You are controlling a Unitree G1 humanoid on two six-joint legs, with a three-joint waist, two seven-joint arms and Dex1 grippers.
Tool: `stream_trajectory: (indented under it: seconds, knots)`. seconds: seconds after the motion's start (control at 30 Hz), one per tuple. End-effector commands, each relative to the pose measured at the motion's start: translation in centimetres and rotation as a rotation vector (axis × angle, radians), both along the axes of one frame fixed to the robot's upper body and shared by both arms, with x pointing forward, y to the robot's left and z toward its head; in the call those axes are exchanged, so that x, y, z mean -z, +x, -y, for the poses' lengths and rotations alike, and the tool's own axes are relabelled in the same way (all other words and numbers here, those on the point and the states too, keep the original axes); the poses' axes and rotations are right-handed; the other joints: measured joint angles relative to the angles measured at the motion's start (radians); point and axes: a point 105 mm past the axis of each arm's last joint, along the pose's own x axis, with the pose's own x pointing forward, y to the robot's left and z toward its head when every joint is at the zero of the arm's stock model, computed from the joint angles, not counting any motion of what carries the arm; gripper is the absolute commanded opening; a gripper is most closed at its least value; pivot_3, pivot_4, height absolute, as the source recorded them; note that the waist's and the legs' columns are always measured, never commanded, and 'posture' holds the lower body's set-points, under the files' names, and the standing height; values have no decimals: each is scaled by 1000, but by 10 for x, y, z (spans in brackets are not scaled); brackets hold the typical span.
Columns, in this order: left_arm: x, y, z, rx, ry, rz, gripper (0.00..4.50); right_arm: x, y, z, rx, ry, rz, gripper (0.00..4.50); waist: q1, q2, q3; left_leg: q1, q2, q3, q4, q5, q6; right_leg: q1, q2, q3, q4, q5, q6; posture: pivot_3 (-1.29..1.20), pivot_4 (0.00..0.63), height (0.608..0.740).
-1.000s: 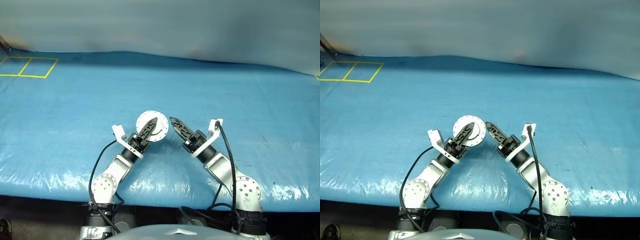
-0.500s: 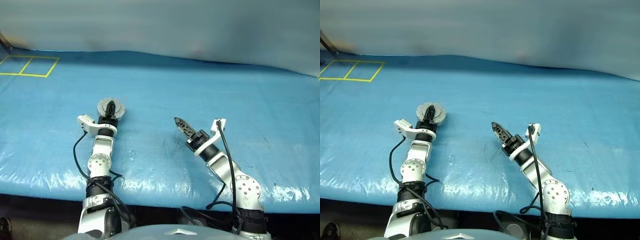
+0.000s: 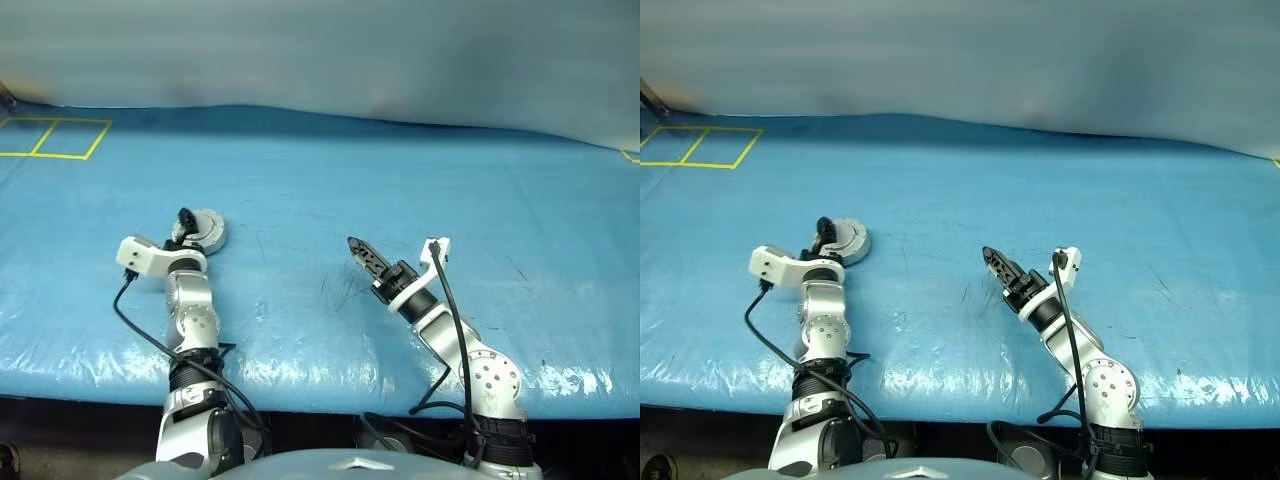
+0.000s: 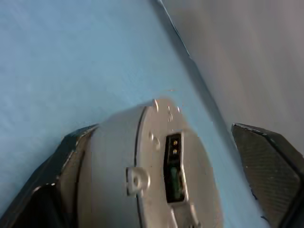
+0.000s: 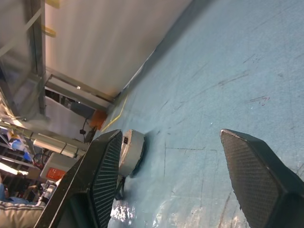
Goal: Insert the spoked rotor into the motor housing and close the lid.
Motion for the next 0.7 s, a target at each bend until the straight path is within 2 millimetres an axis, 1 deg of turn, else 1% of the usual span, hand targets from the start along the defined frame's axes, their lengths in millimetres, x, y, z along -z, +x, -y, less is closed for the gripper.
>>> stream_trajectory:
  seconds: [0.03, 0.13, 0.17, 0.23, 0.27, 0.3, 0.33, 0.37, 0.4, 0.43, 0.47, 0.53, 0.57, 0.6, 0.67, 0.7]
  knots:
    - [-17, -24, -34, -174, 185, -40, 4477, -7, -1, -2, -15, 0, 29, 3458, 1, 0, 0, 0, 0, 0, 0, 0, 0, 0, 0, 0, 0, 0, 0, 0, 150, 740]
    - [-24, -32, -40, -222, 257, -56, 4477, -6, -1, -2, -15, -30, 43, 3458, 12, -1, 0, -1, 0, 0, 1, 0, 0, 0, 0, 0, 0, 0, 0, 0, 150, 740]
    - [-38, -32, -38, -202, 343, -21, 4477, -9, 1, -1, 15, -95, 106, 3458, 17, -2, -1, -1, 0, 0, 1, 0, -1, 0, 0, 0, 0, 0, 0, 0, 150, 740]
    - [-60, -31, -29, -156, 470, 40, 4477, -13, 3, 1, 52, -214, 210, 3458, 19, -3, -1, -1, 0, 0, 1, 1, -1, 0, 0, 0, 0, 0, 0, 0, 150, 740]
    - [-66, -30, -24, -136, 507, 62, 4477, -14, 3, 1, 61, -257, 244, 3458, 22, -3, -1, -2, 0, 0, 1, 1, -2, 0, 0, 0, 0, 0, 0, 0, 150, 740]
    - [-82, -23, -2, -14, 604, 138, 4477, -12, 9, 9, 128, -384, 294, 3458, 24, -3, -1, -2, 0, 0, 1, 1, -3, 0, 0, 0, 0, 0, 0, 0, 150, 740]
    - [-96, -17, 25, 129, 705, 214, 4477, -13, 15, 18, 188, -481, 341, 3458, 27, -3, -1, -1, 0, 0, 1, 2, -3, 0, 0, 0, 0, 0, 0, 0, 150, 740]
    - [-102, -14, 52, 281, 777, 278, 4477, -14, 20, 26, 232, -552, 373, 3458, 28, -3, -1, -1, 0, 0, 1, 2, -4, 0, 0, 0, 0, 0, 0, 0, 150, 740]
    - [-103, -13, 74, 414, 827, 313, 4477, -15, 23, 31, 257, -604, 399, 3458, 29, -3, -1, -1, -1, 0, 1, 2, -4, 0, 0, 0, 0, 0, 1, 0, 150, 740]
    - [-96, -15, 98, 575, 913, 321, 4477, -14, 25, 35, 267, -663, 419, 3458, 29, -2, -1, -1, -1, 0, 1, 3, -5, 0, 0, 0, 0, 0, 1, 0, 150, 740]
    - [-82, -19, 123, 752, 1015, 308, 4477, -13, 27, 39, 264, -741, 444, 3458, 26, -2, -1, -1, -1, 1, 1, 3, -5, 0, 0, 1, 0, 1, 1, 0, 150, 740]
    - [-50, -34, 158, 1044, 1114, 277, 4477, -6, 29, 42, 211, -881, 486, 3458, 17, 0, -2, 1, -1, 2, -2, 3, -4, 0, 0, 2, 0, 0, 0, 0, 150, 740]
    - [-39, -41, 167, 1130, 1124, 261, 4477, -3, 29, 43, 184, -915, 492, 3458, 11, 0, -2, 2, -1, 3, -3, 3, -4, 0, 0, 4, 0, 0, 0, 0, 150, 740]
    - [-33, -44, 171, 1179, 1125, 250, 4477, -2, 29, 44, 169, -927, 499, 3458, 7, 0, -2, 3, 0, 4, -5, 3, -4, -1, 0, 4, 0, 0, -1, 0, 150, 740]
    - [-19, -47, 175, 1239, 1195, 201, 4477, -2, 32, 50, 160, -923, 483, 3458, 0, 0, -1, 3, 1, 4, -8, 3, -4, -3, 1, 3, 1, -1, -3, 0, 150, 740]
    - [-14, -48, 177, 1269, 1219, 185, 4477, 0, 35, 55, 174, -956, 467, 3458, -2, 0, -1, 3, 2, 3, -8, 3, -4, -3, 2, 3, 2, -2, -3, 0, 150, 740]
